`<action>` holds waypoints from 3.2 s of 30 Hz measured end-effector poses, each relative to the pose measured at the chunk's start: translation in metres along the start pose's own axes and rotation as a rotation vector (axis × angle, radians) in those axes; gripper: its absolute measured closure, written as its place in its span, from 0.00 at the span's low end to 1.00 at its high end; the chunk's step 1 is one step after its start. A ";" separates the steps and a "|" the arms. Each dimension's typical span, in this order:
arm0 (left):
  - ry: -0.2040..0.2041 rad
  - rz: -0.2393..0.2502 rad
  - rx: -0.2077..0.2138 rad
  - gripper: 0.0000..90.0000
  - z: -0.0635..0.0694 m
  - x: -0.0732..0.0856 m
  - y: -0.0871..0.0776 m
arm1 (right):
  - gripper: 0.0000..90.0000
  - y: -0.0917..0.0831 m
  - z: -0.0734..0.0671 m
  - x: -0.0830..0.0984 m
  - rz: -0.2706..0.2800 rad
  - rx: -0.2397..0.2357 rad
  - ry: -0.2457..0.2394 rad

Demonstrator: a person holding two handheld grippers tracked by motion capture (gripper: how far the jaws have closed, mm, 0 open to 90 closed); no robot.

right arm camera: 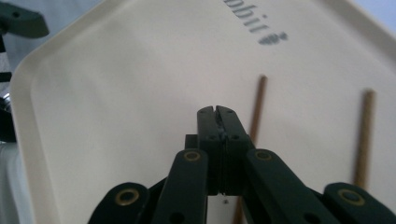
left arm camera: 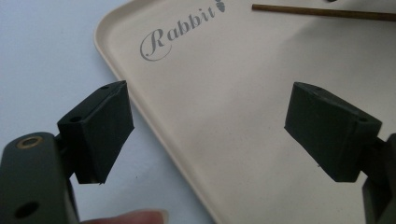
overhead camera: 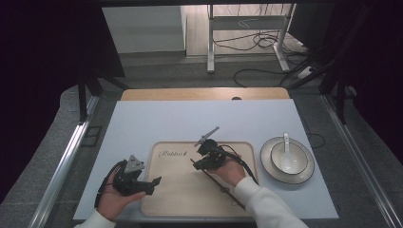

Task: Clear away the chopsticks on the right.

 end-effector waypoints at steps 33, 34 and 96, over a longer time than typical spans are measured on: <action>0.011 -0.004 0.003 0.17 0.000 0.000 0.000 | 0.99 -0.007 0.075 0.011 -0.015 0.300 0.126; 0.012 -0.004 0.003 0.17 0.000 0.000 0.000 | 0.99 -0.008 0.076 0.012 -0.017 0.307 0.131; 0.010 0.029 -0.018 0.17 -0.002 0.000 -0.008 | 0.78 -0.181 0.024 0.160 0.390 0.212 0.117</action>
Point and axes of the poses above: each handheld gripper's, and its own axes: y roughly forward along the jaws, x roughly out of its underside, z roughly to its right, the point moved 2 cm from there along y, roughly forward along the jaws, and after that the axes turned 6 degrees about z, right-handed, at the moved point
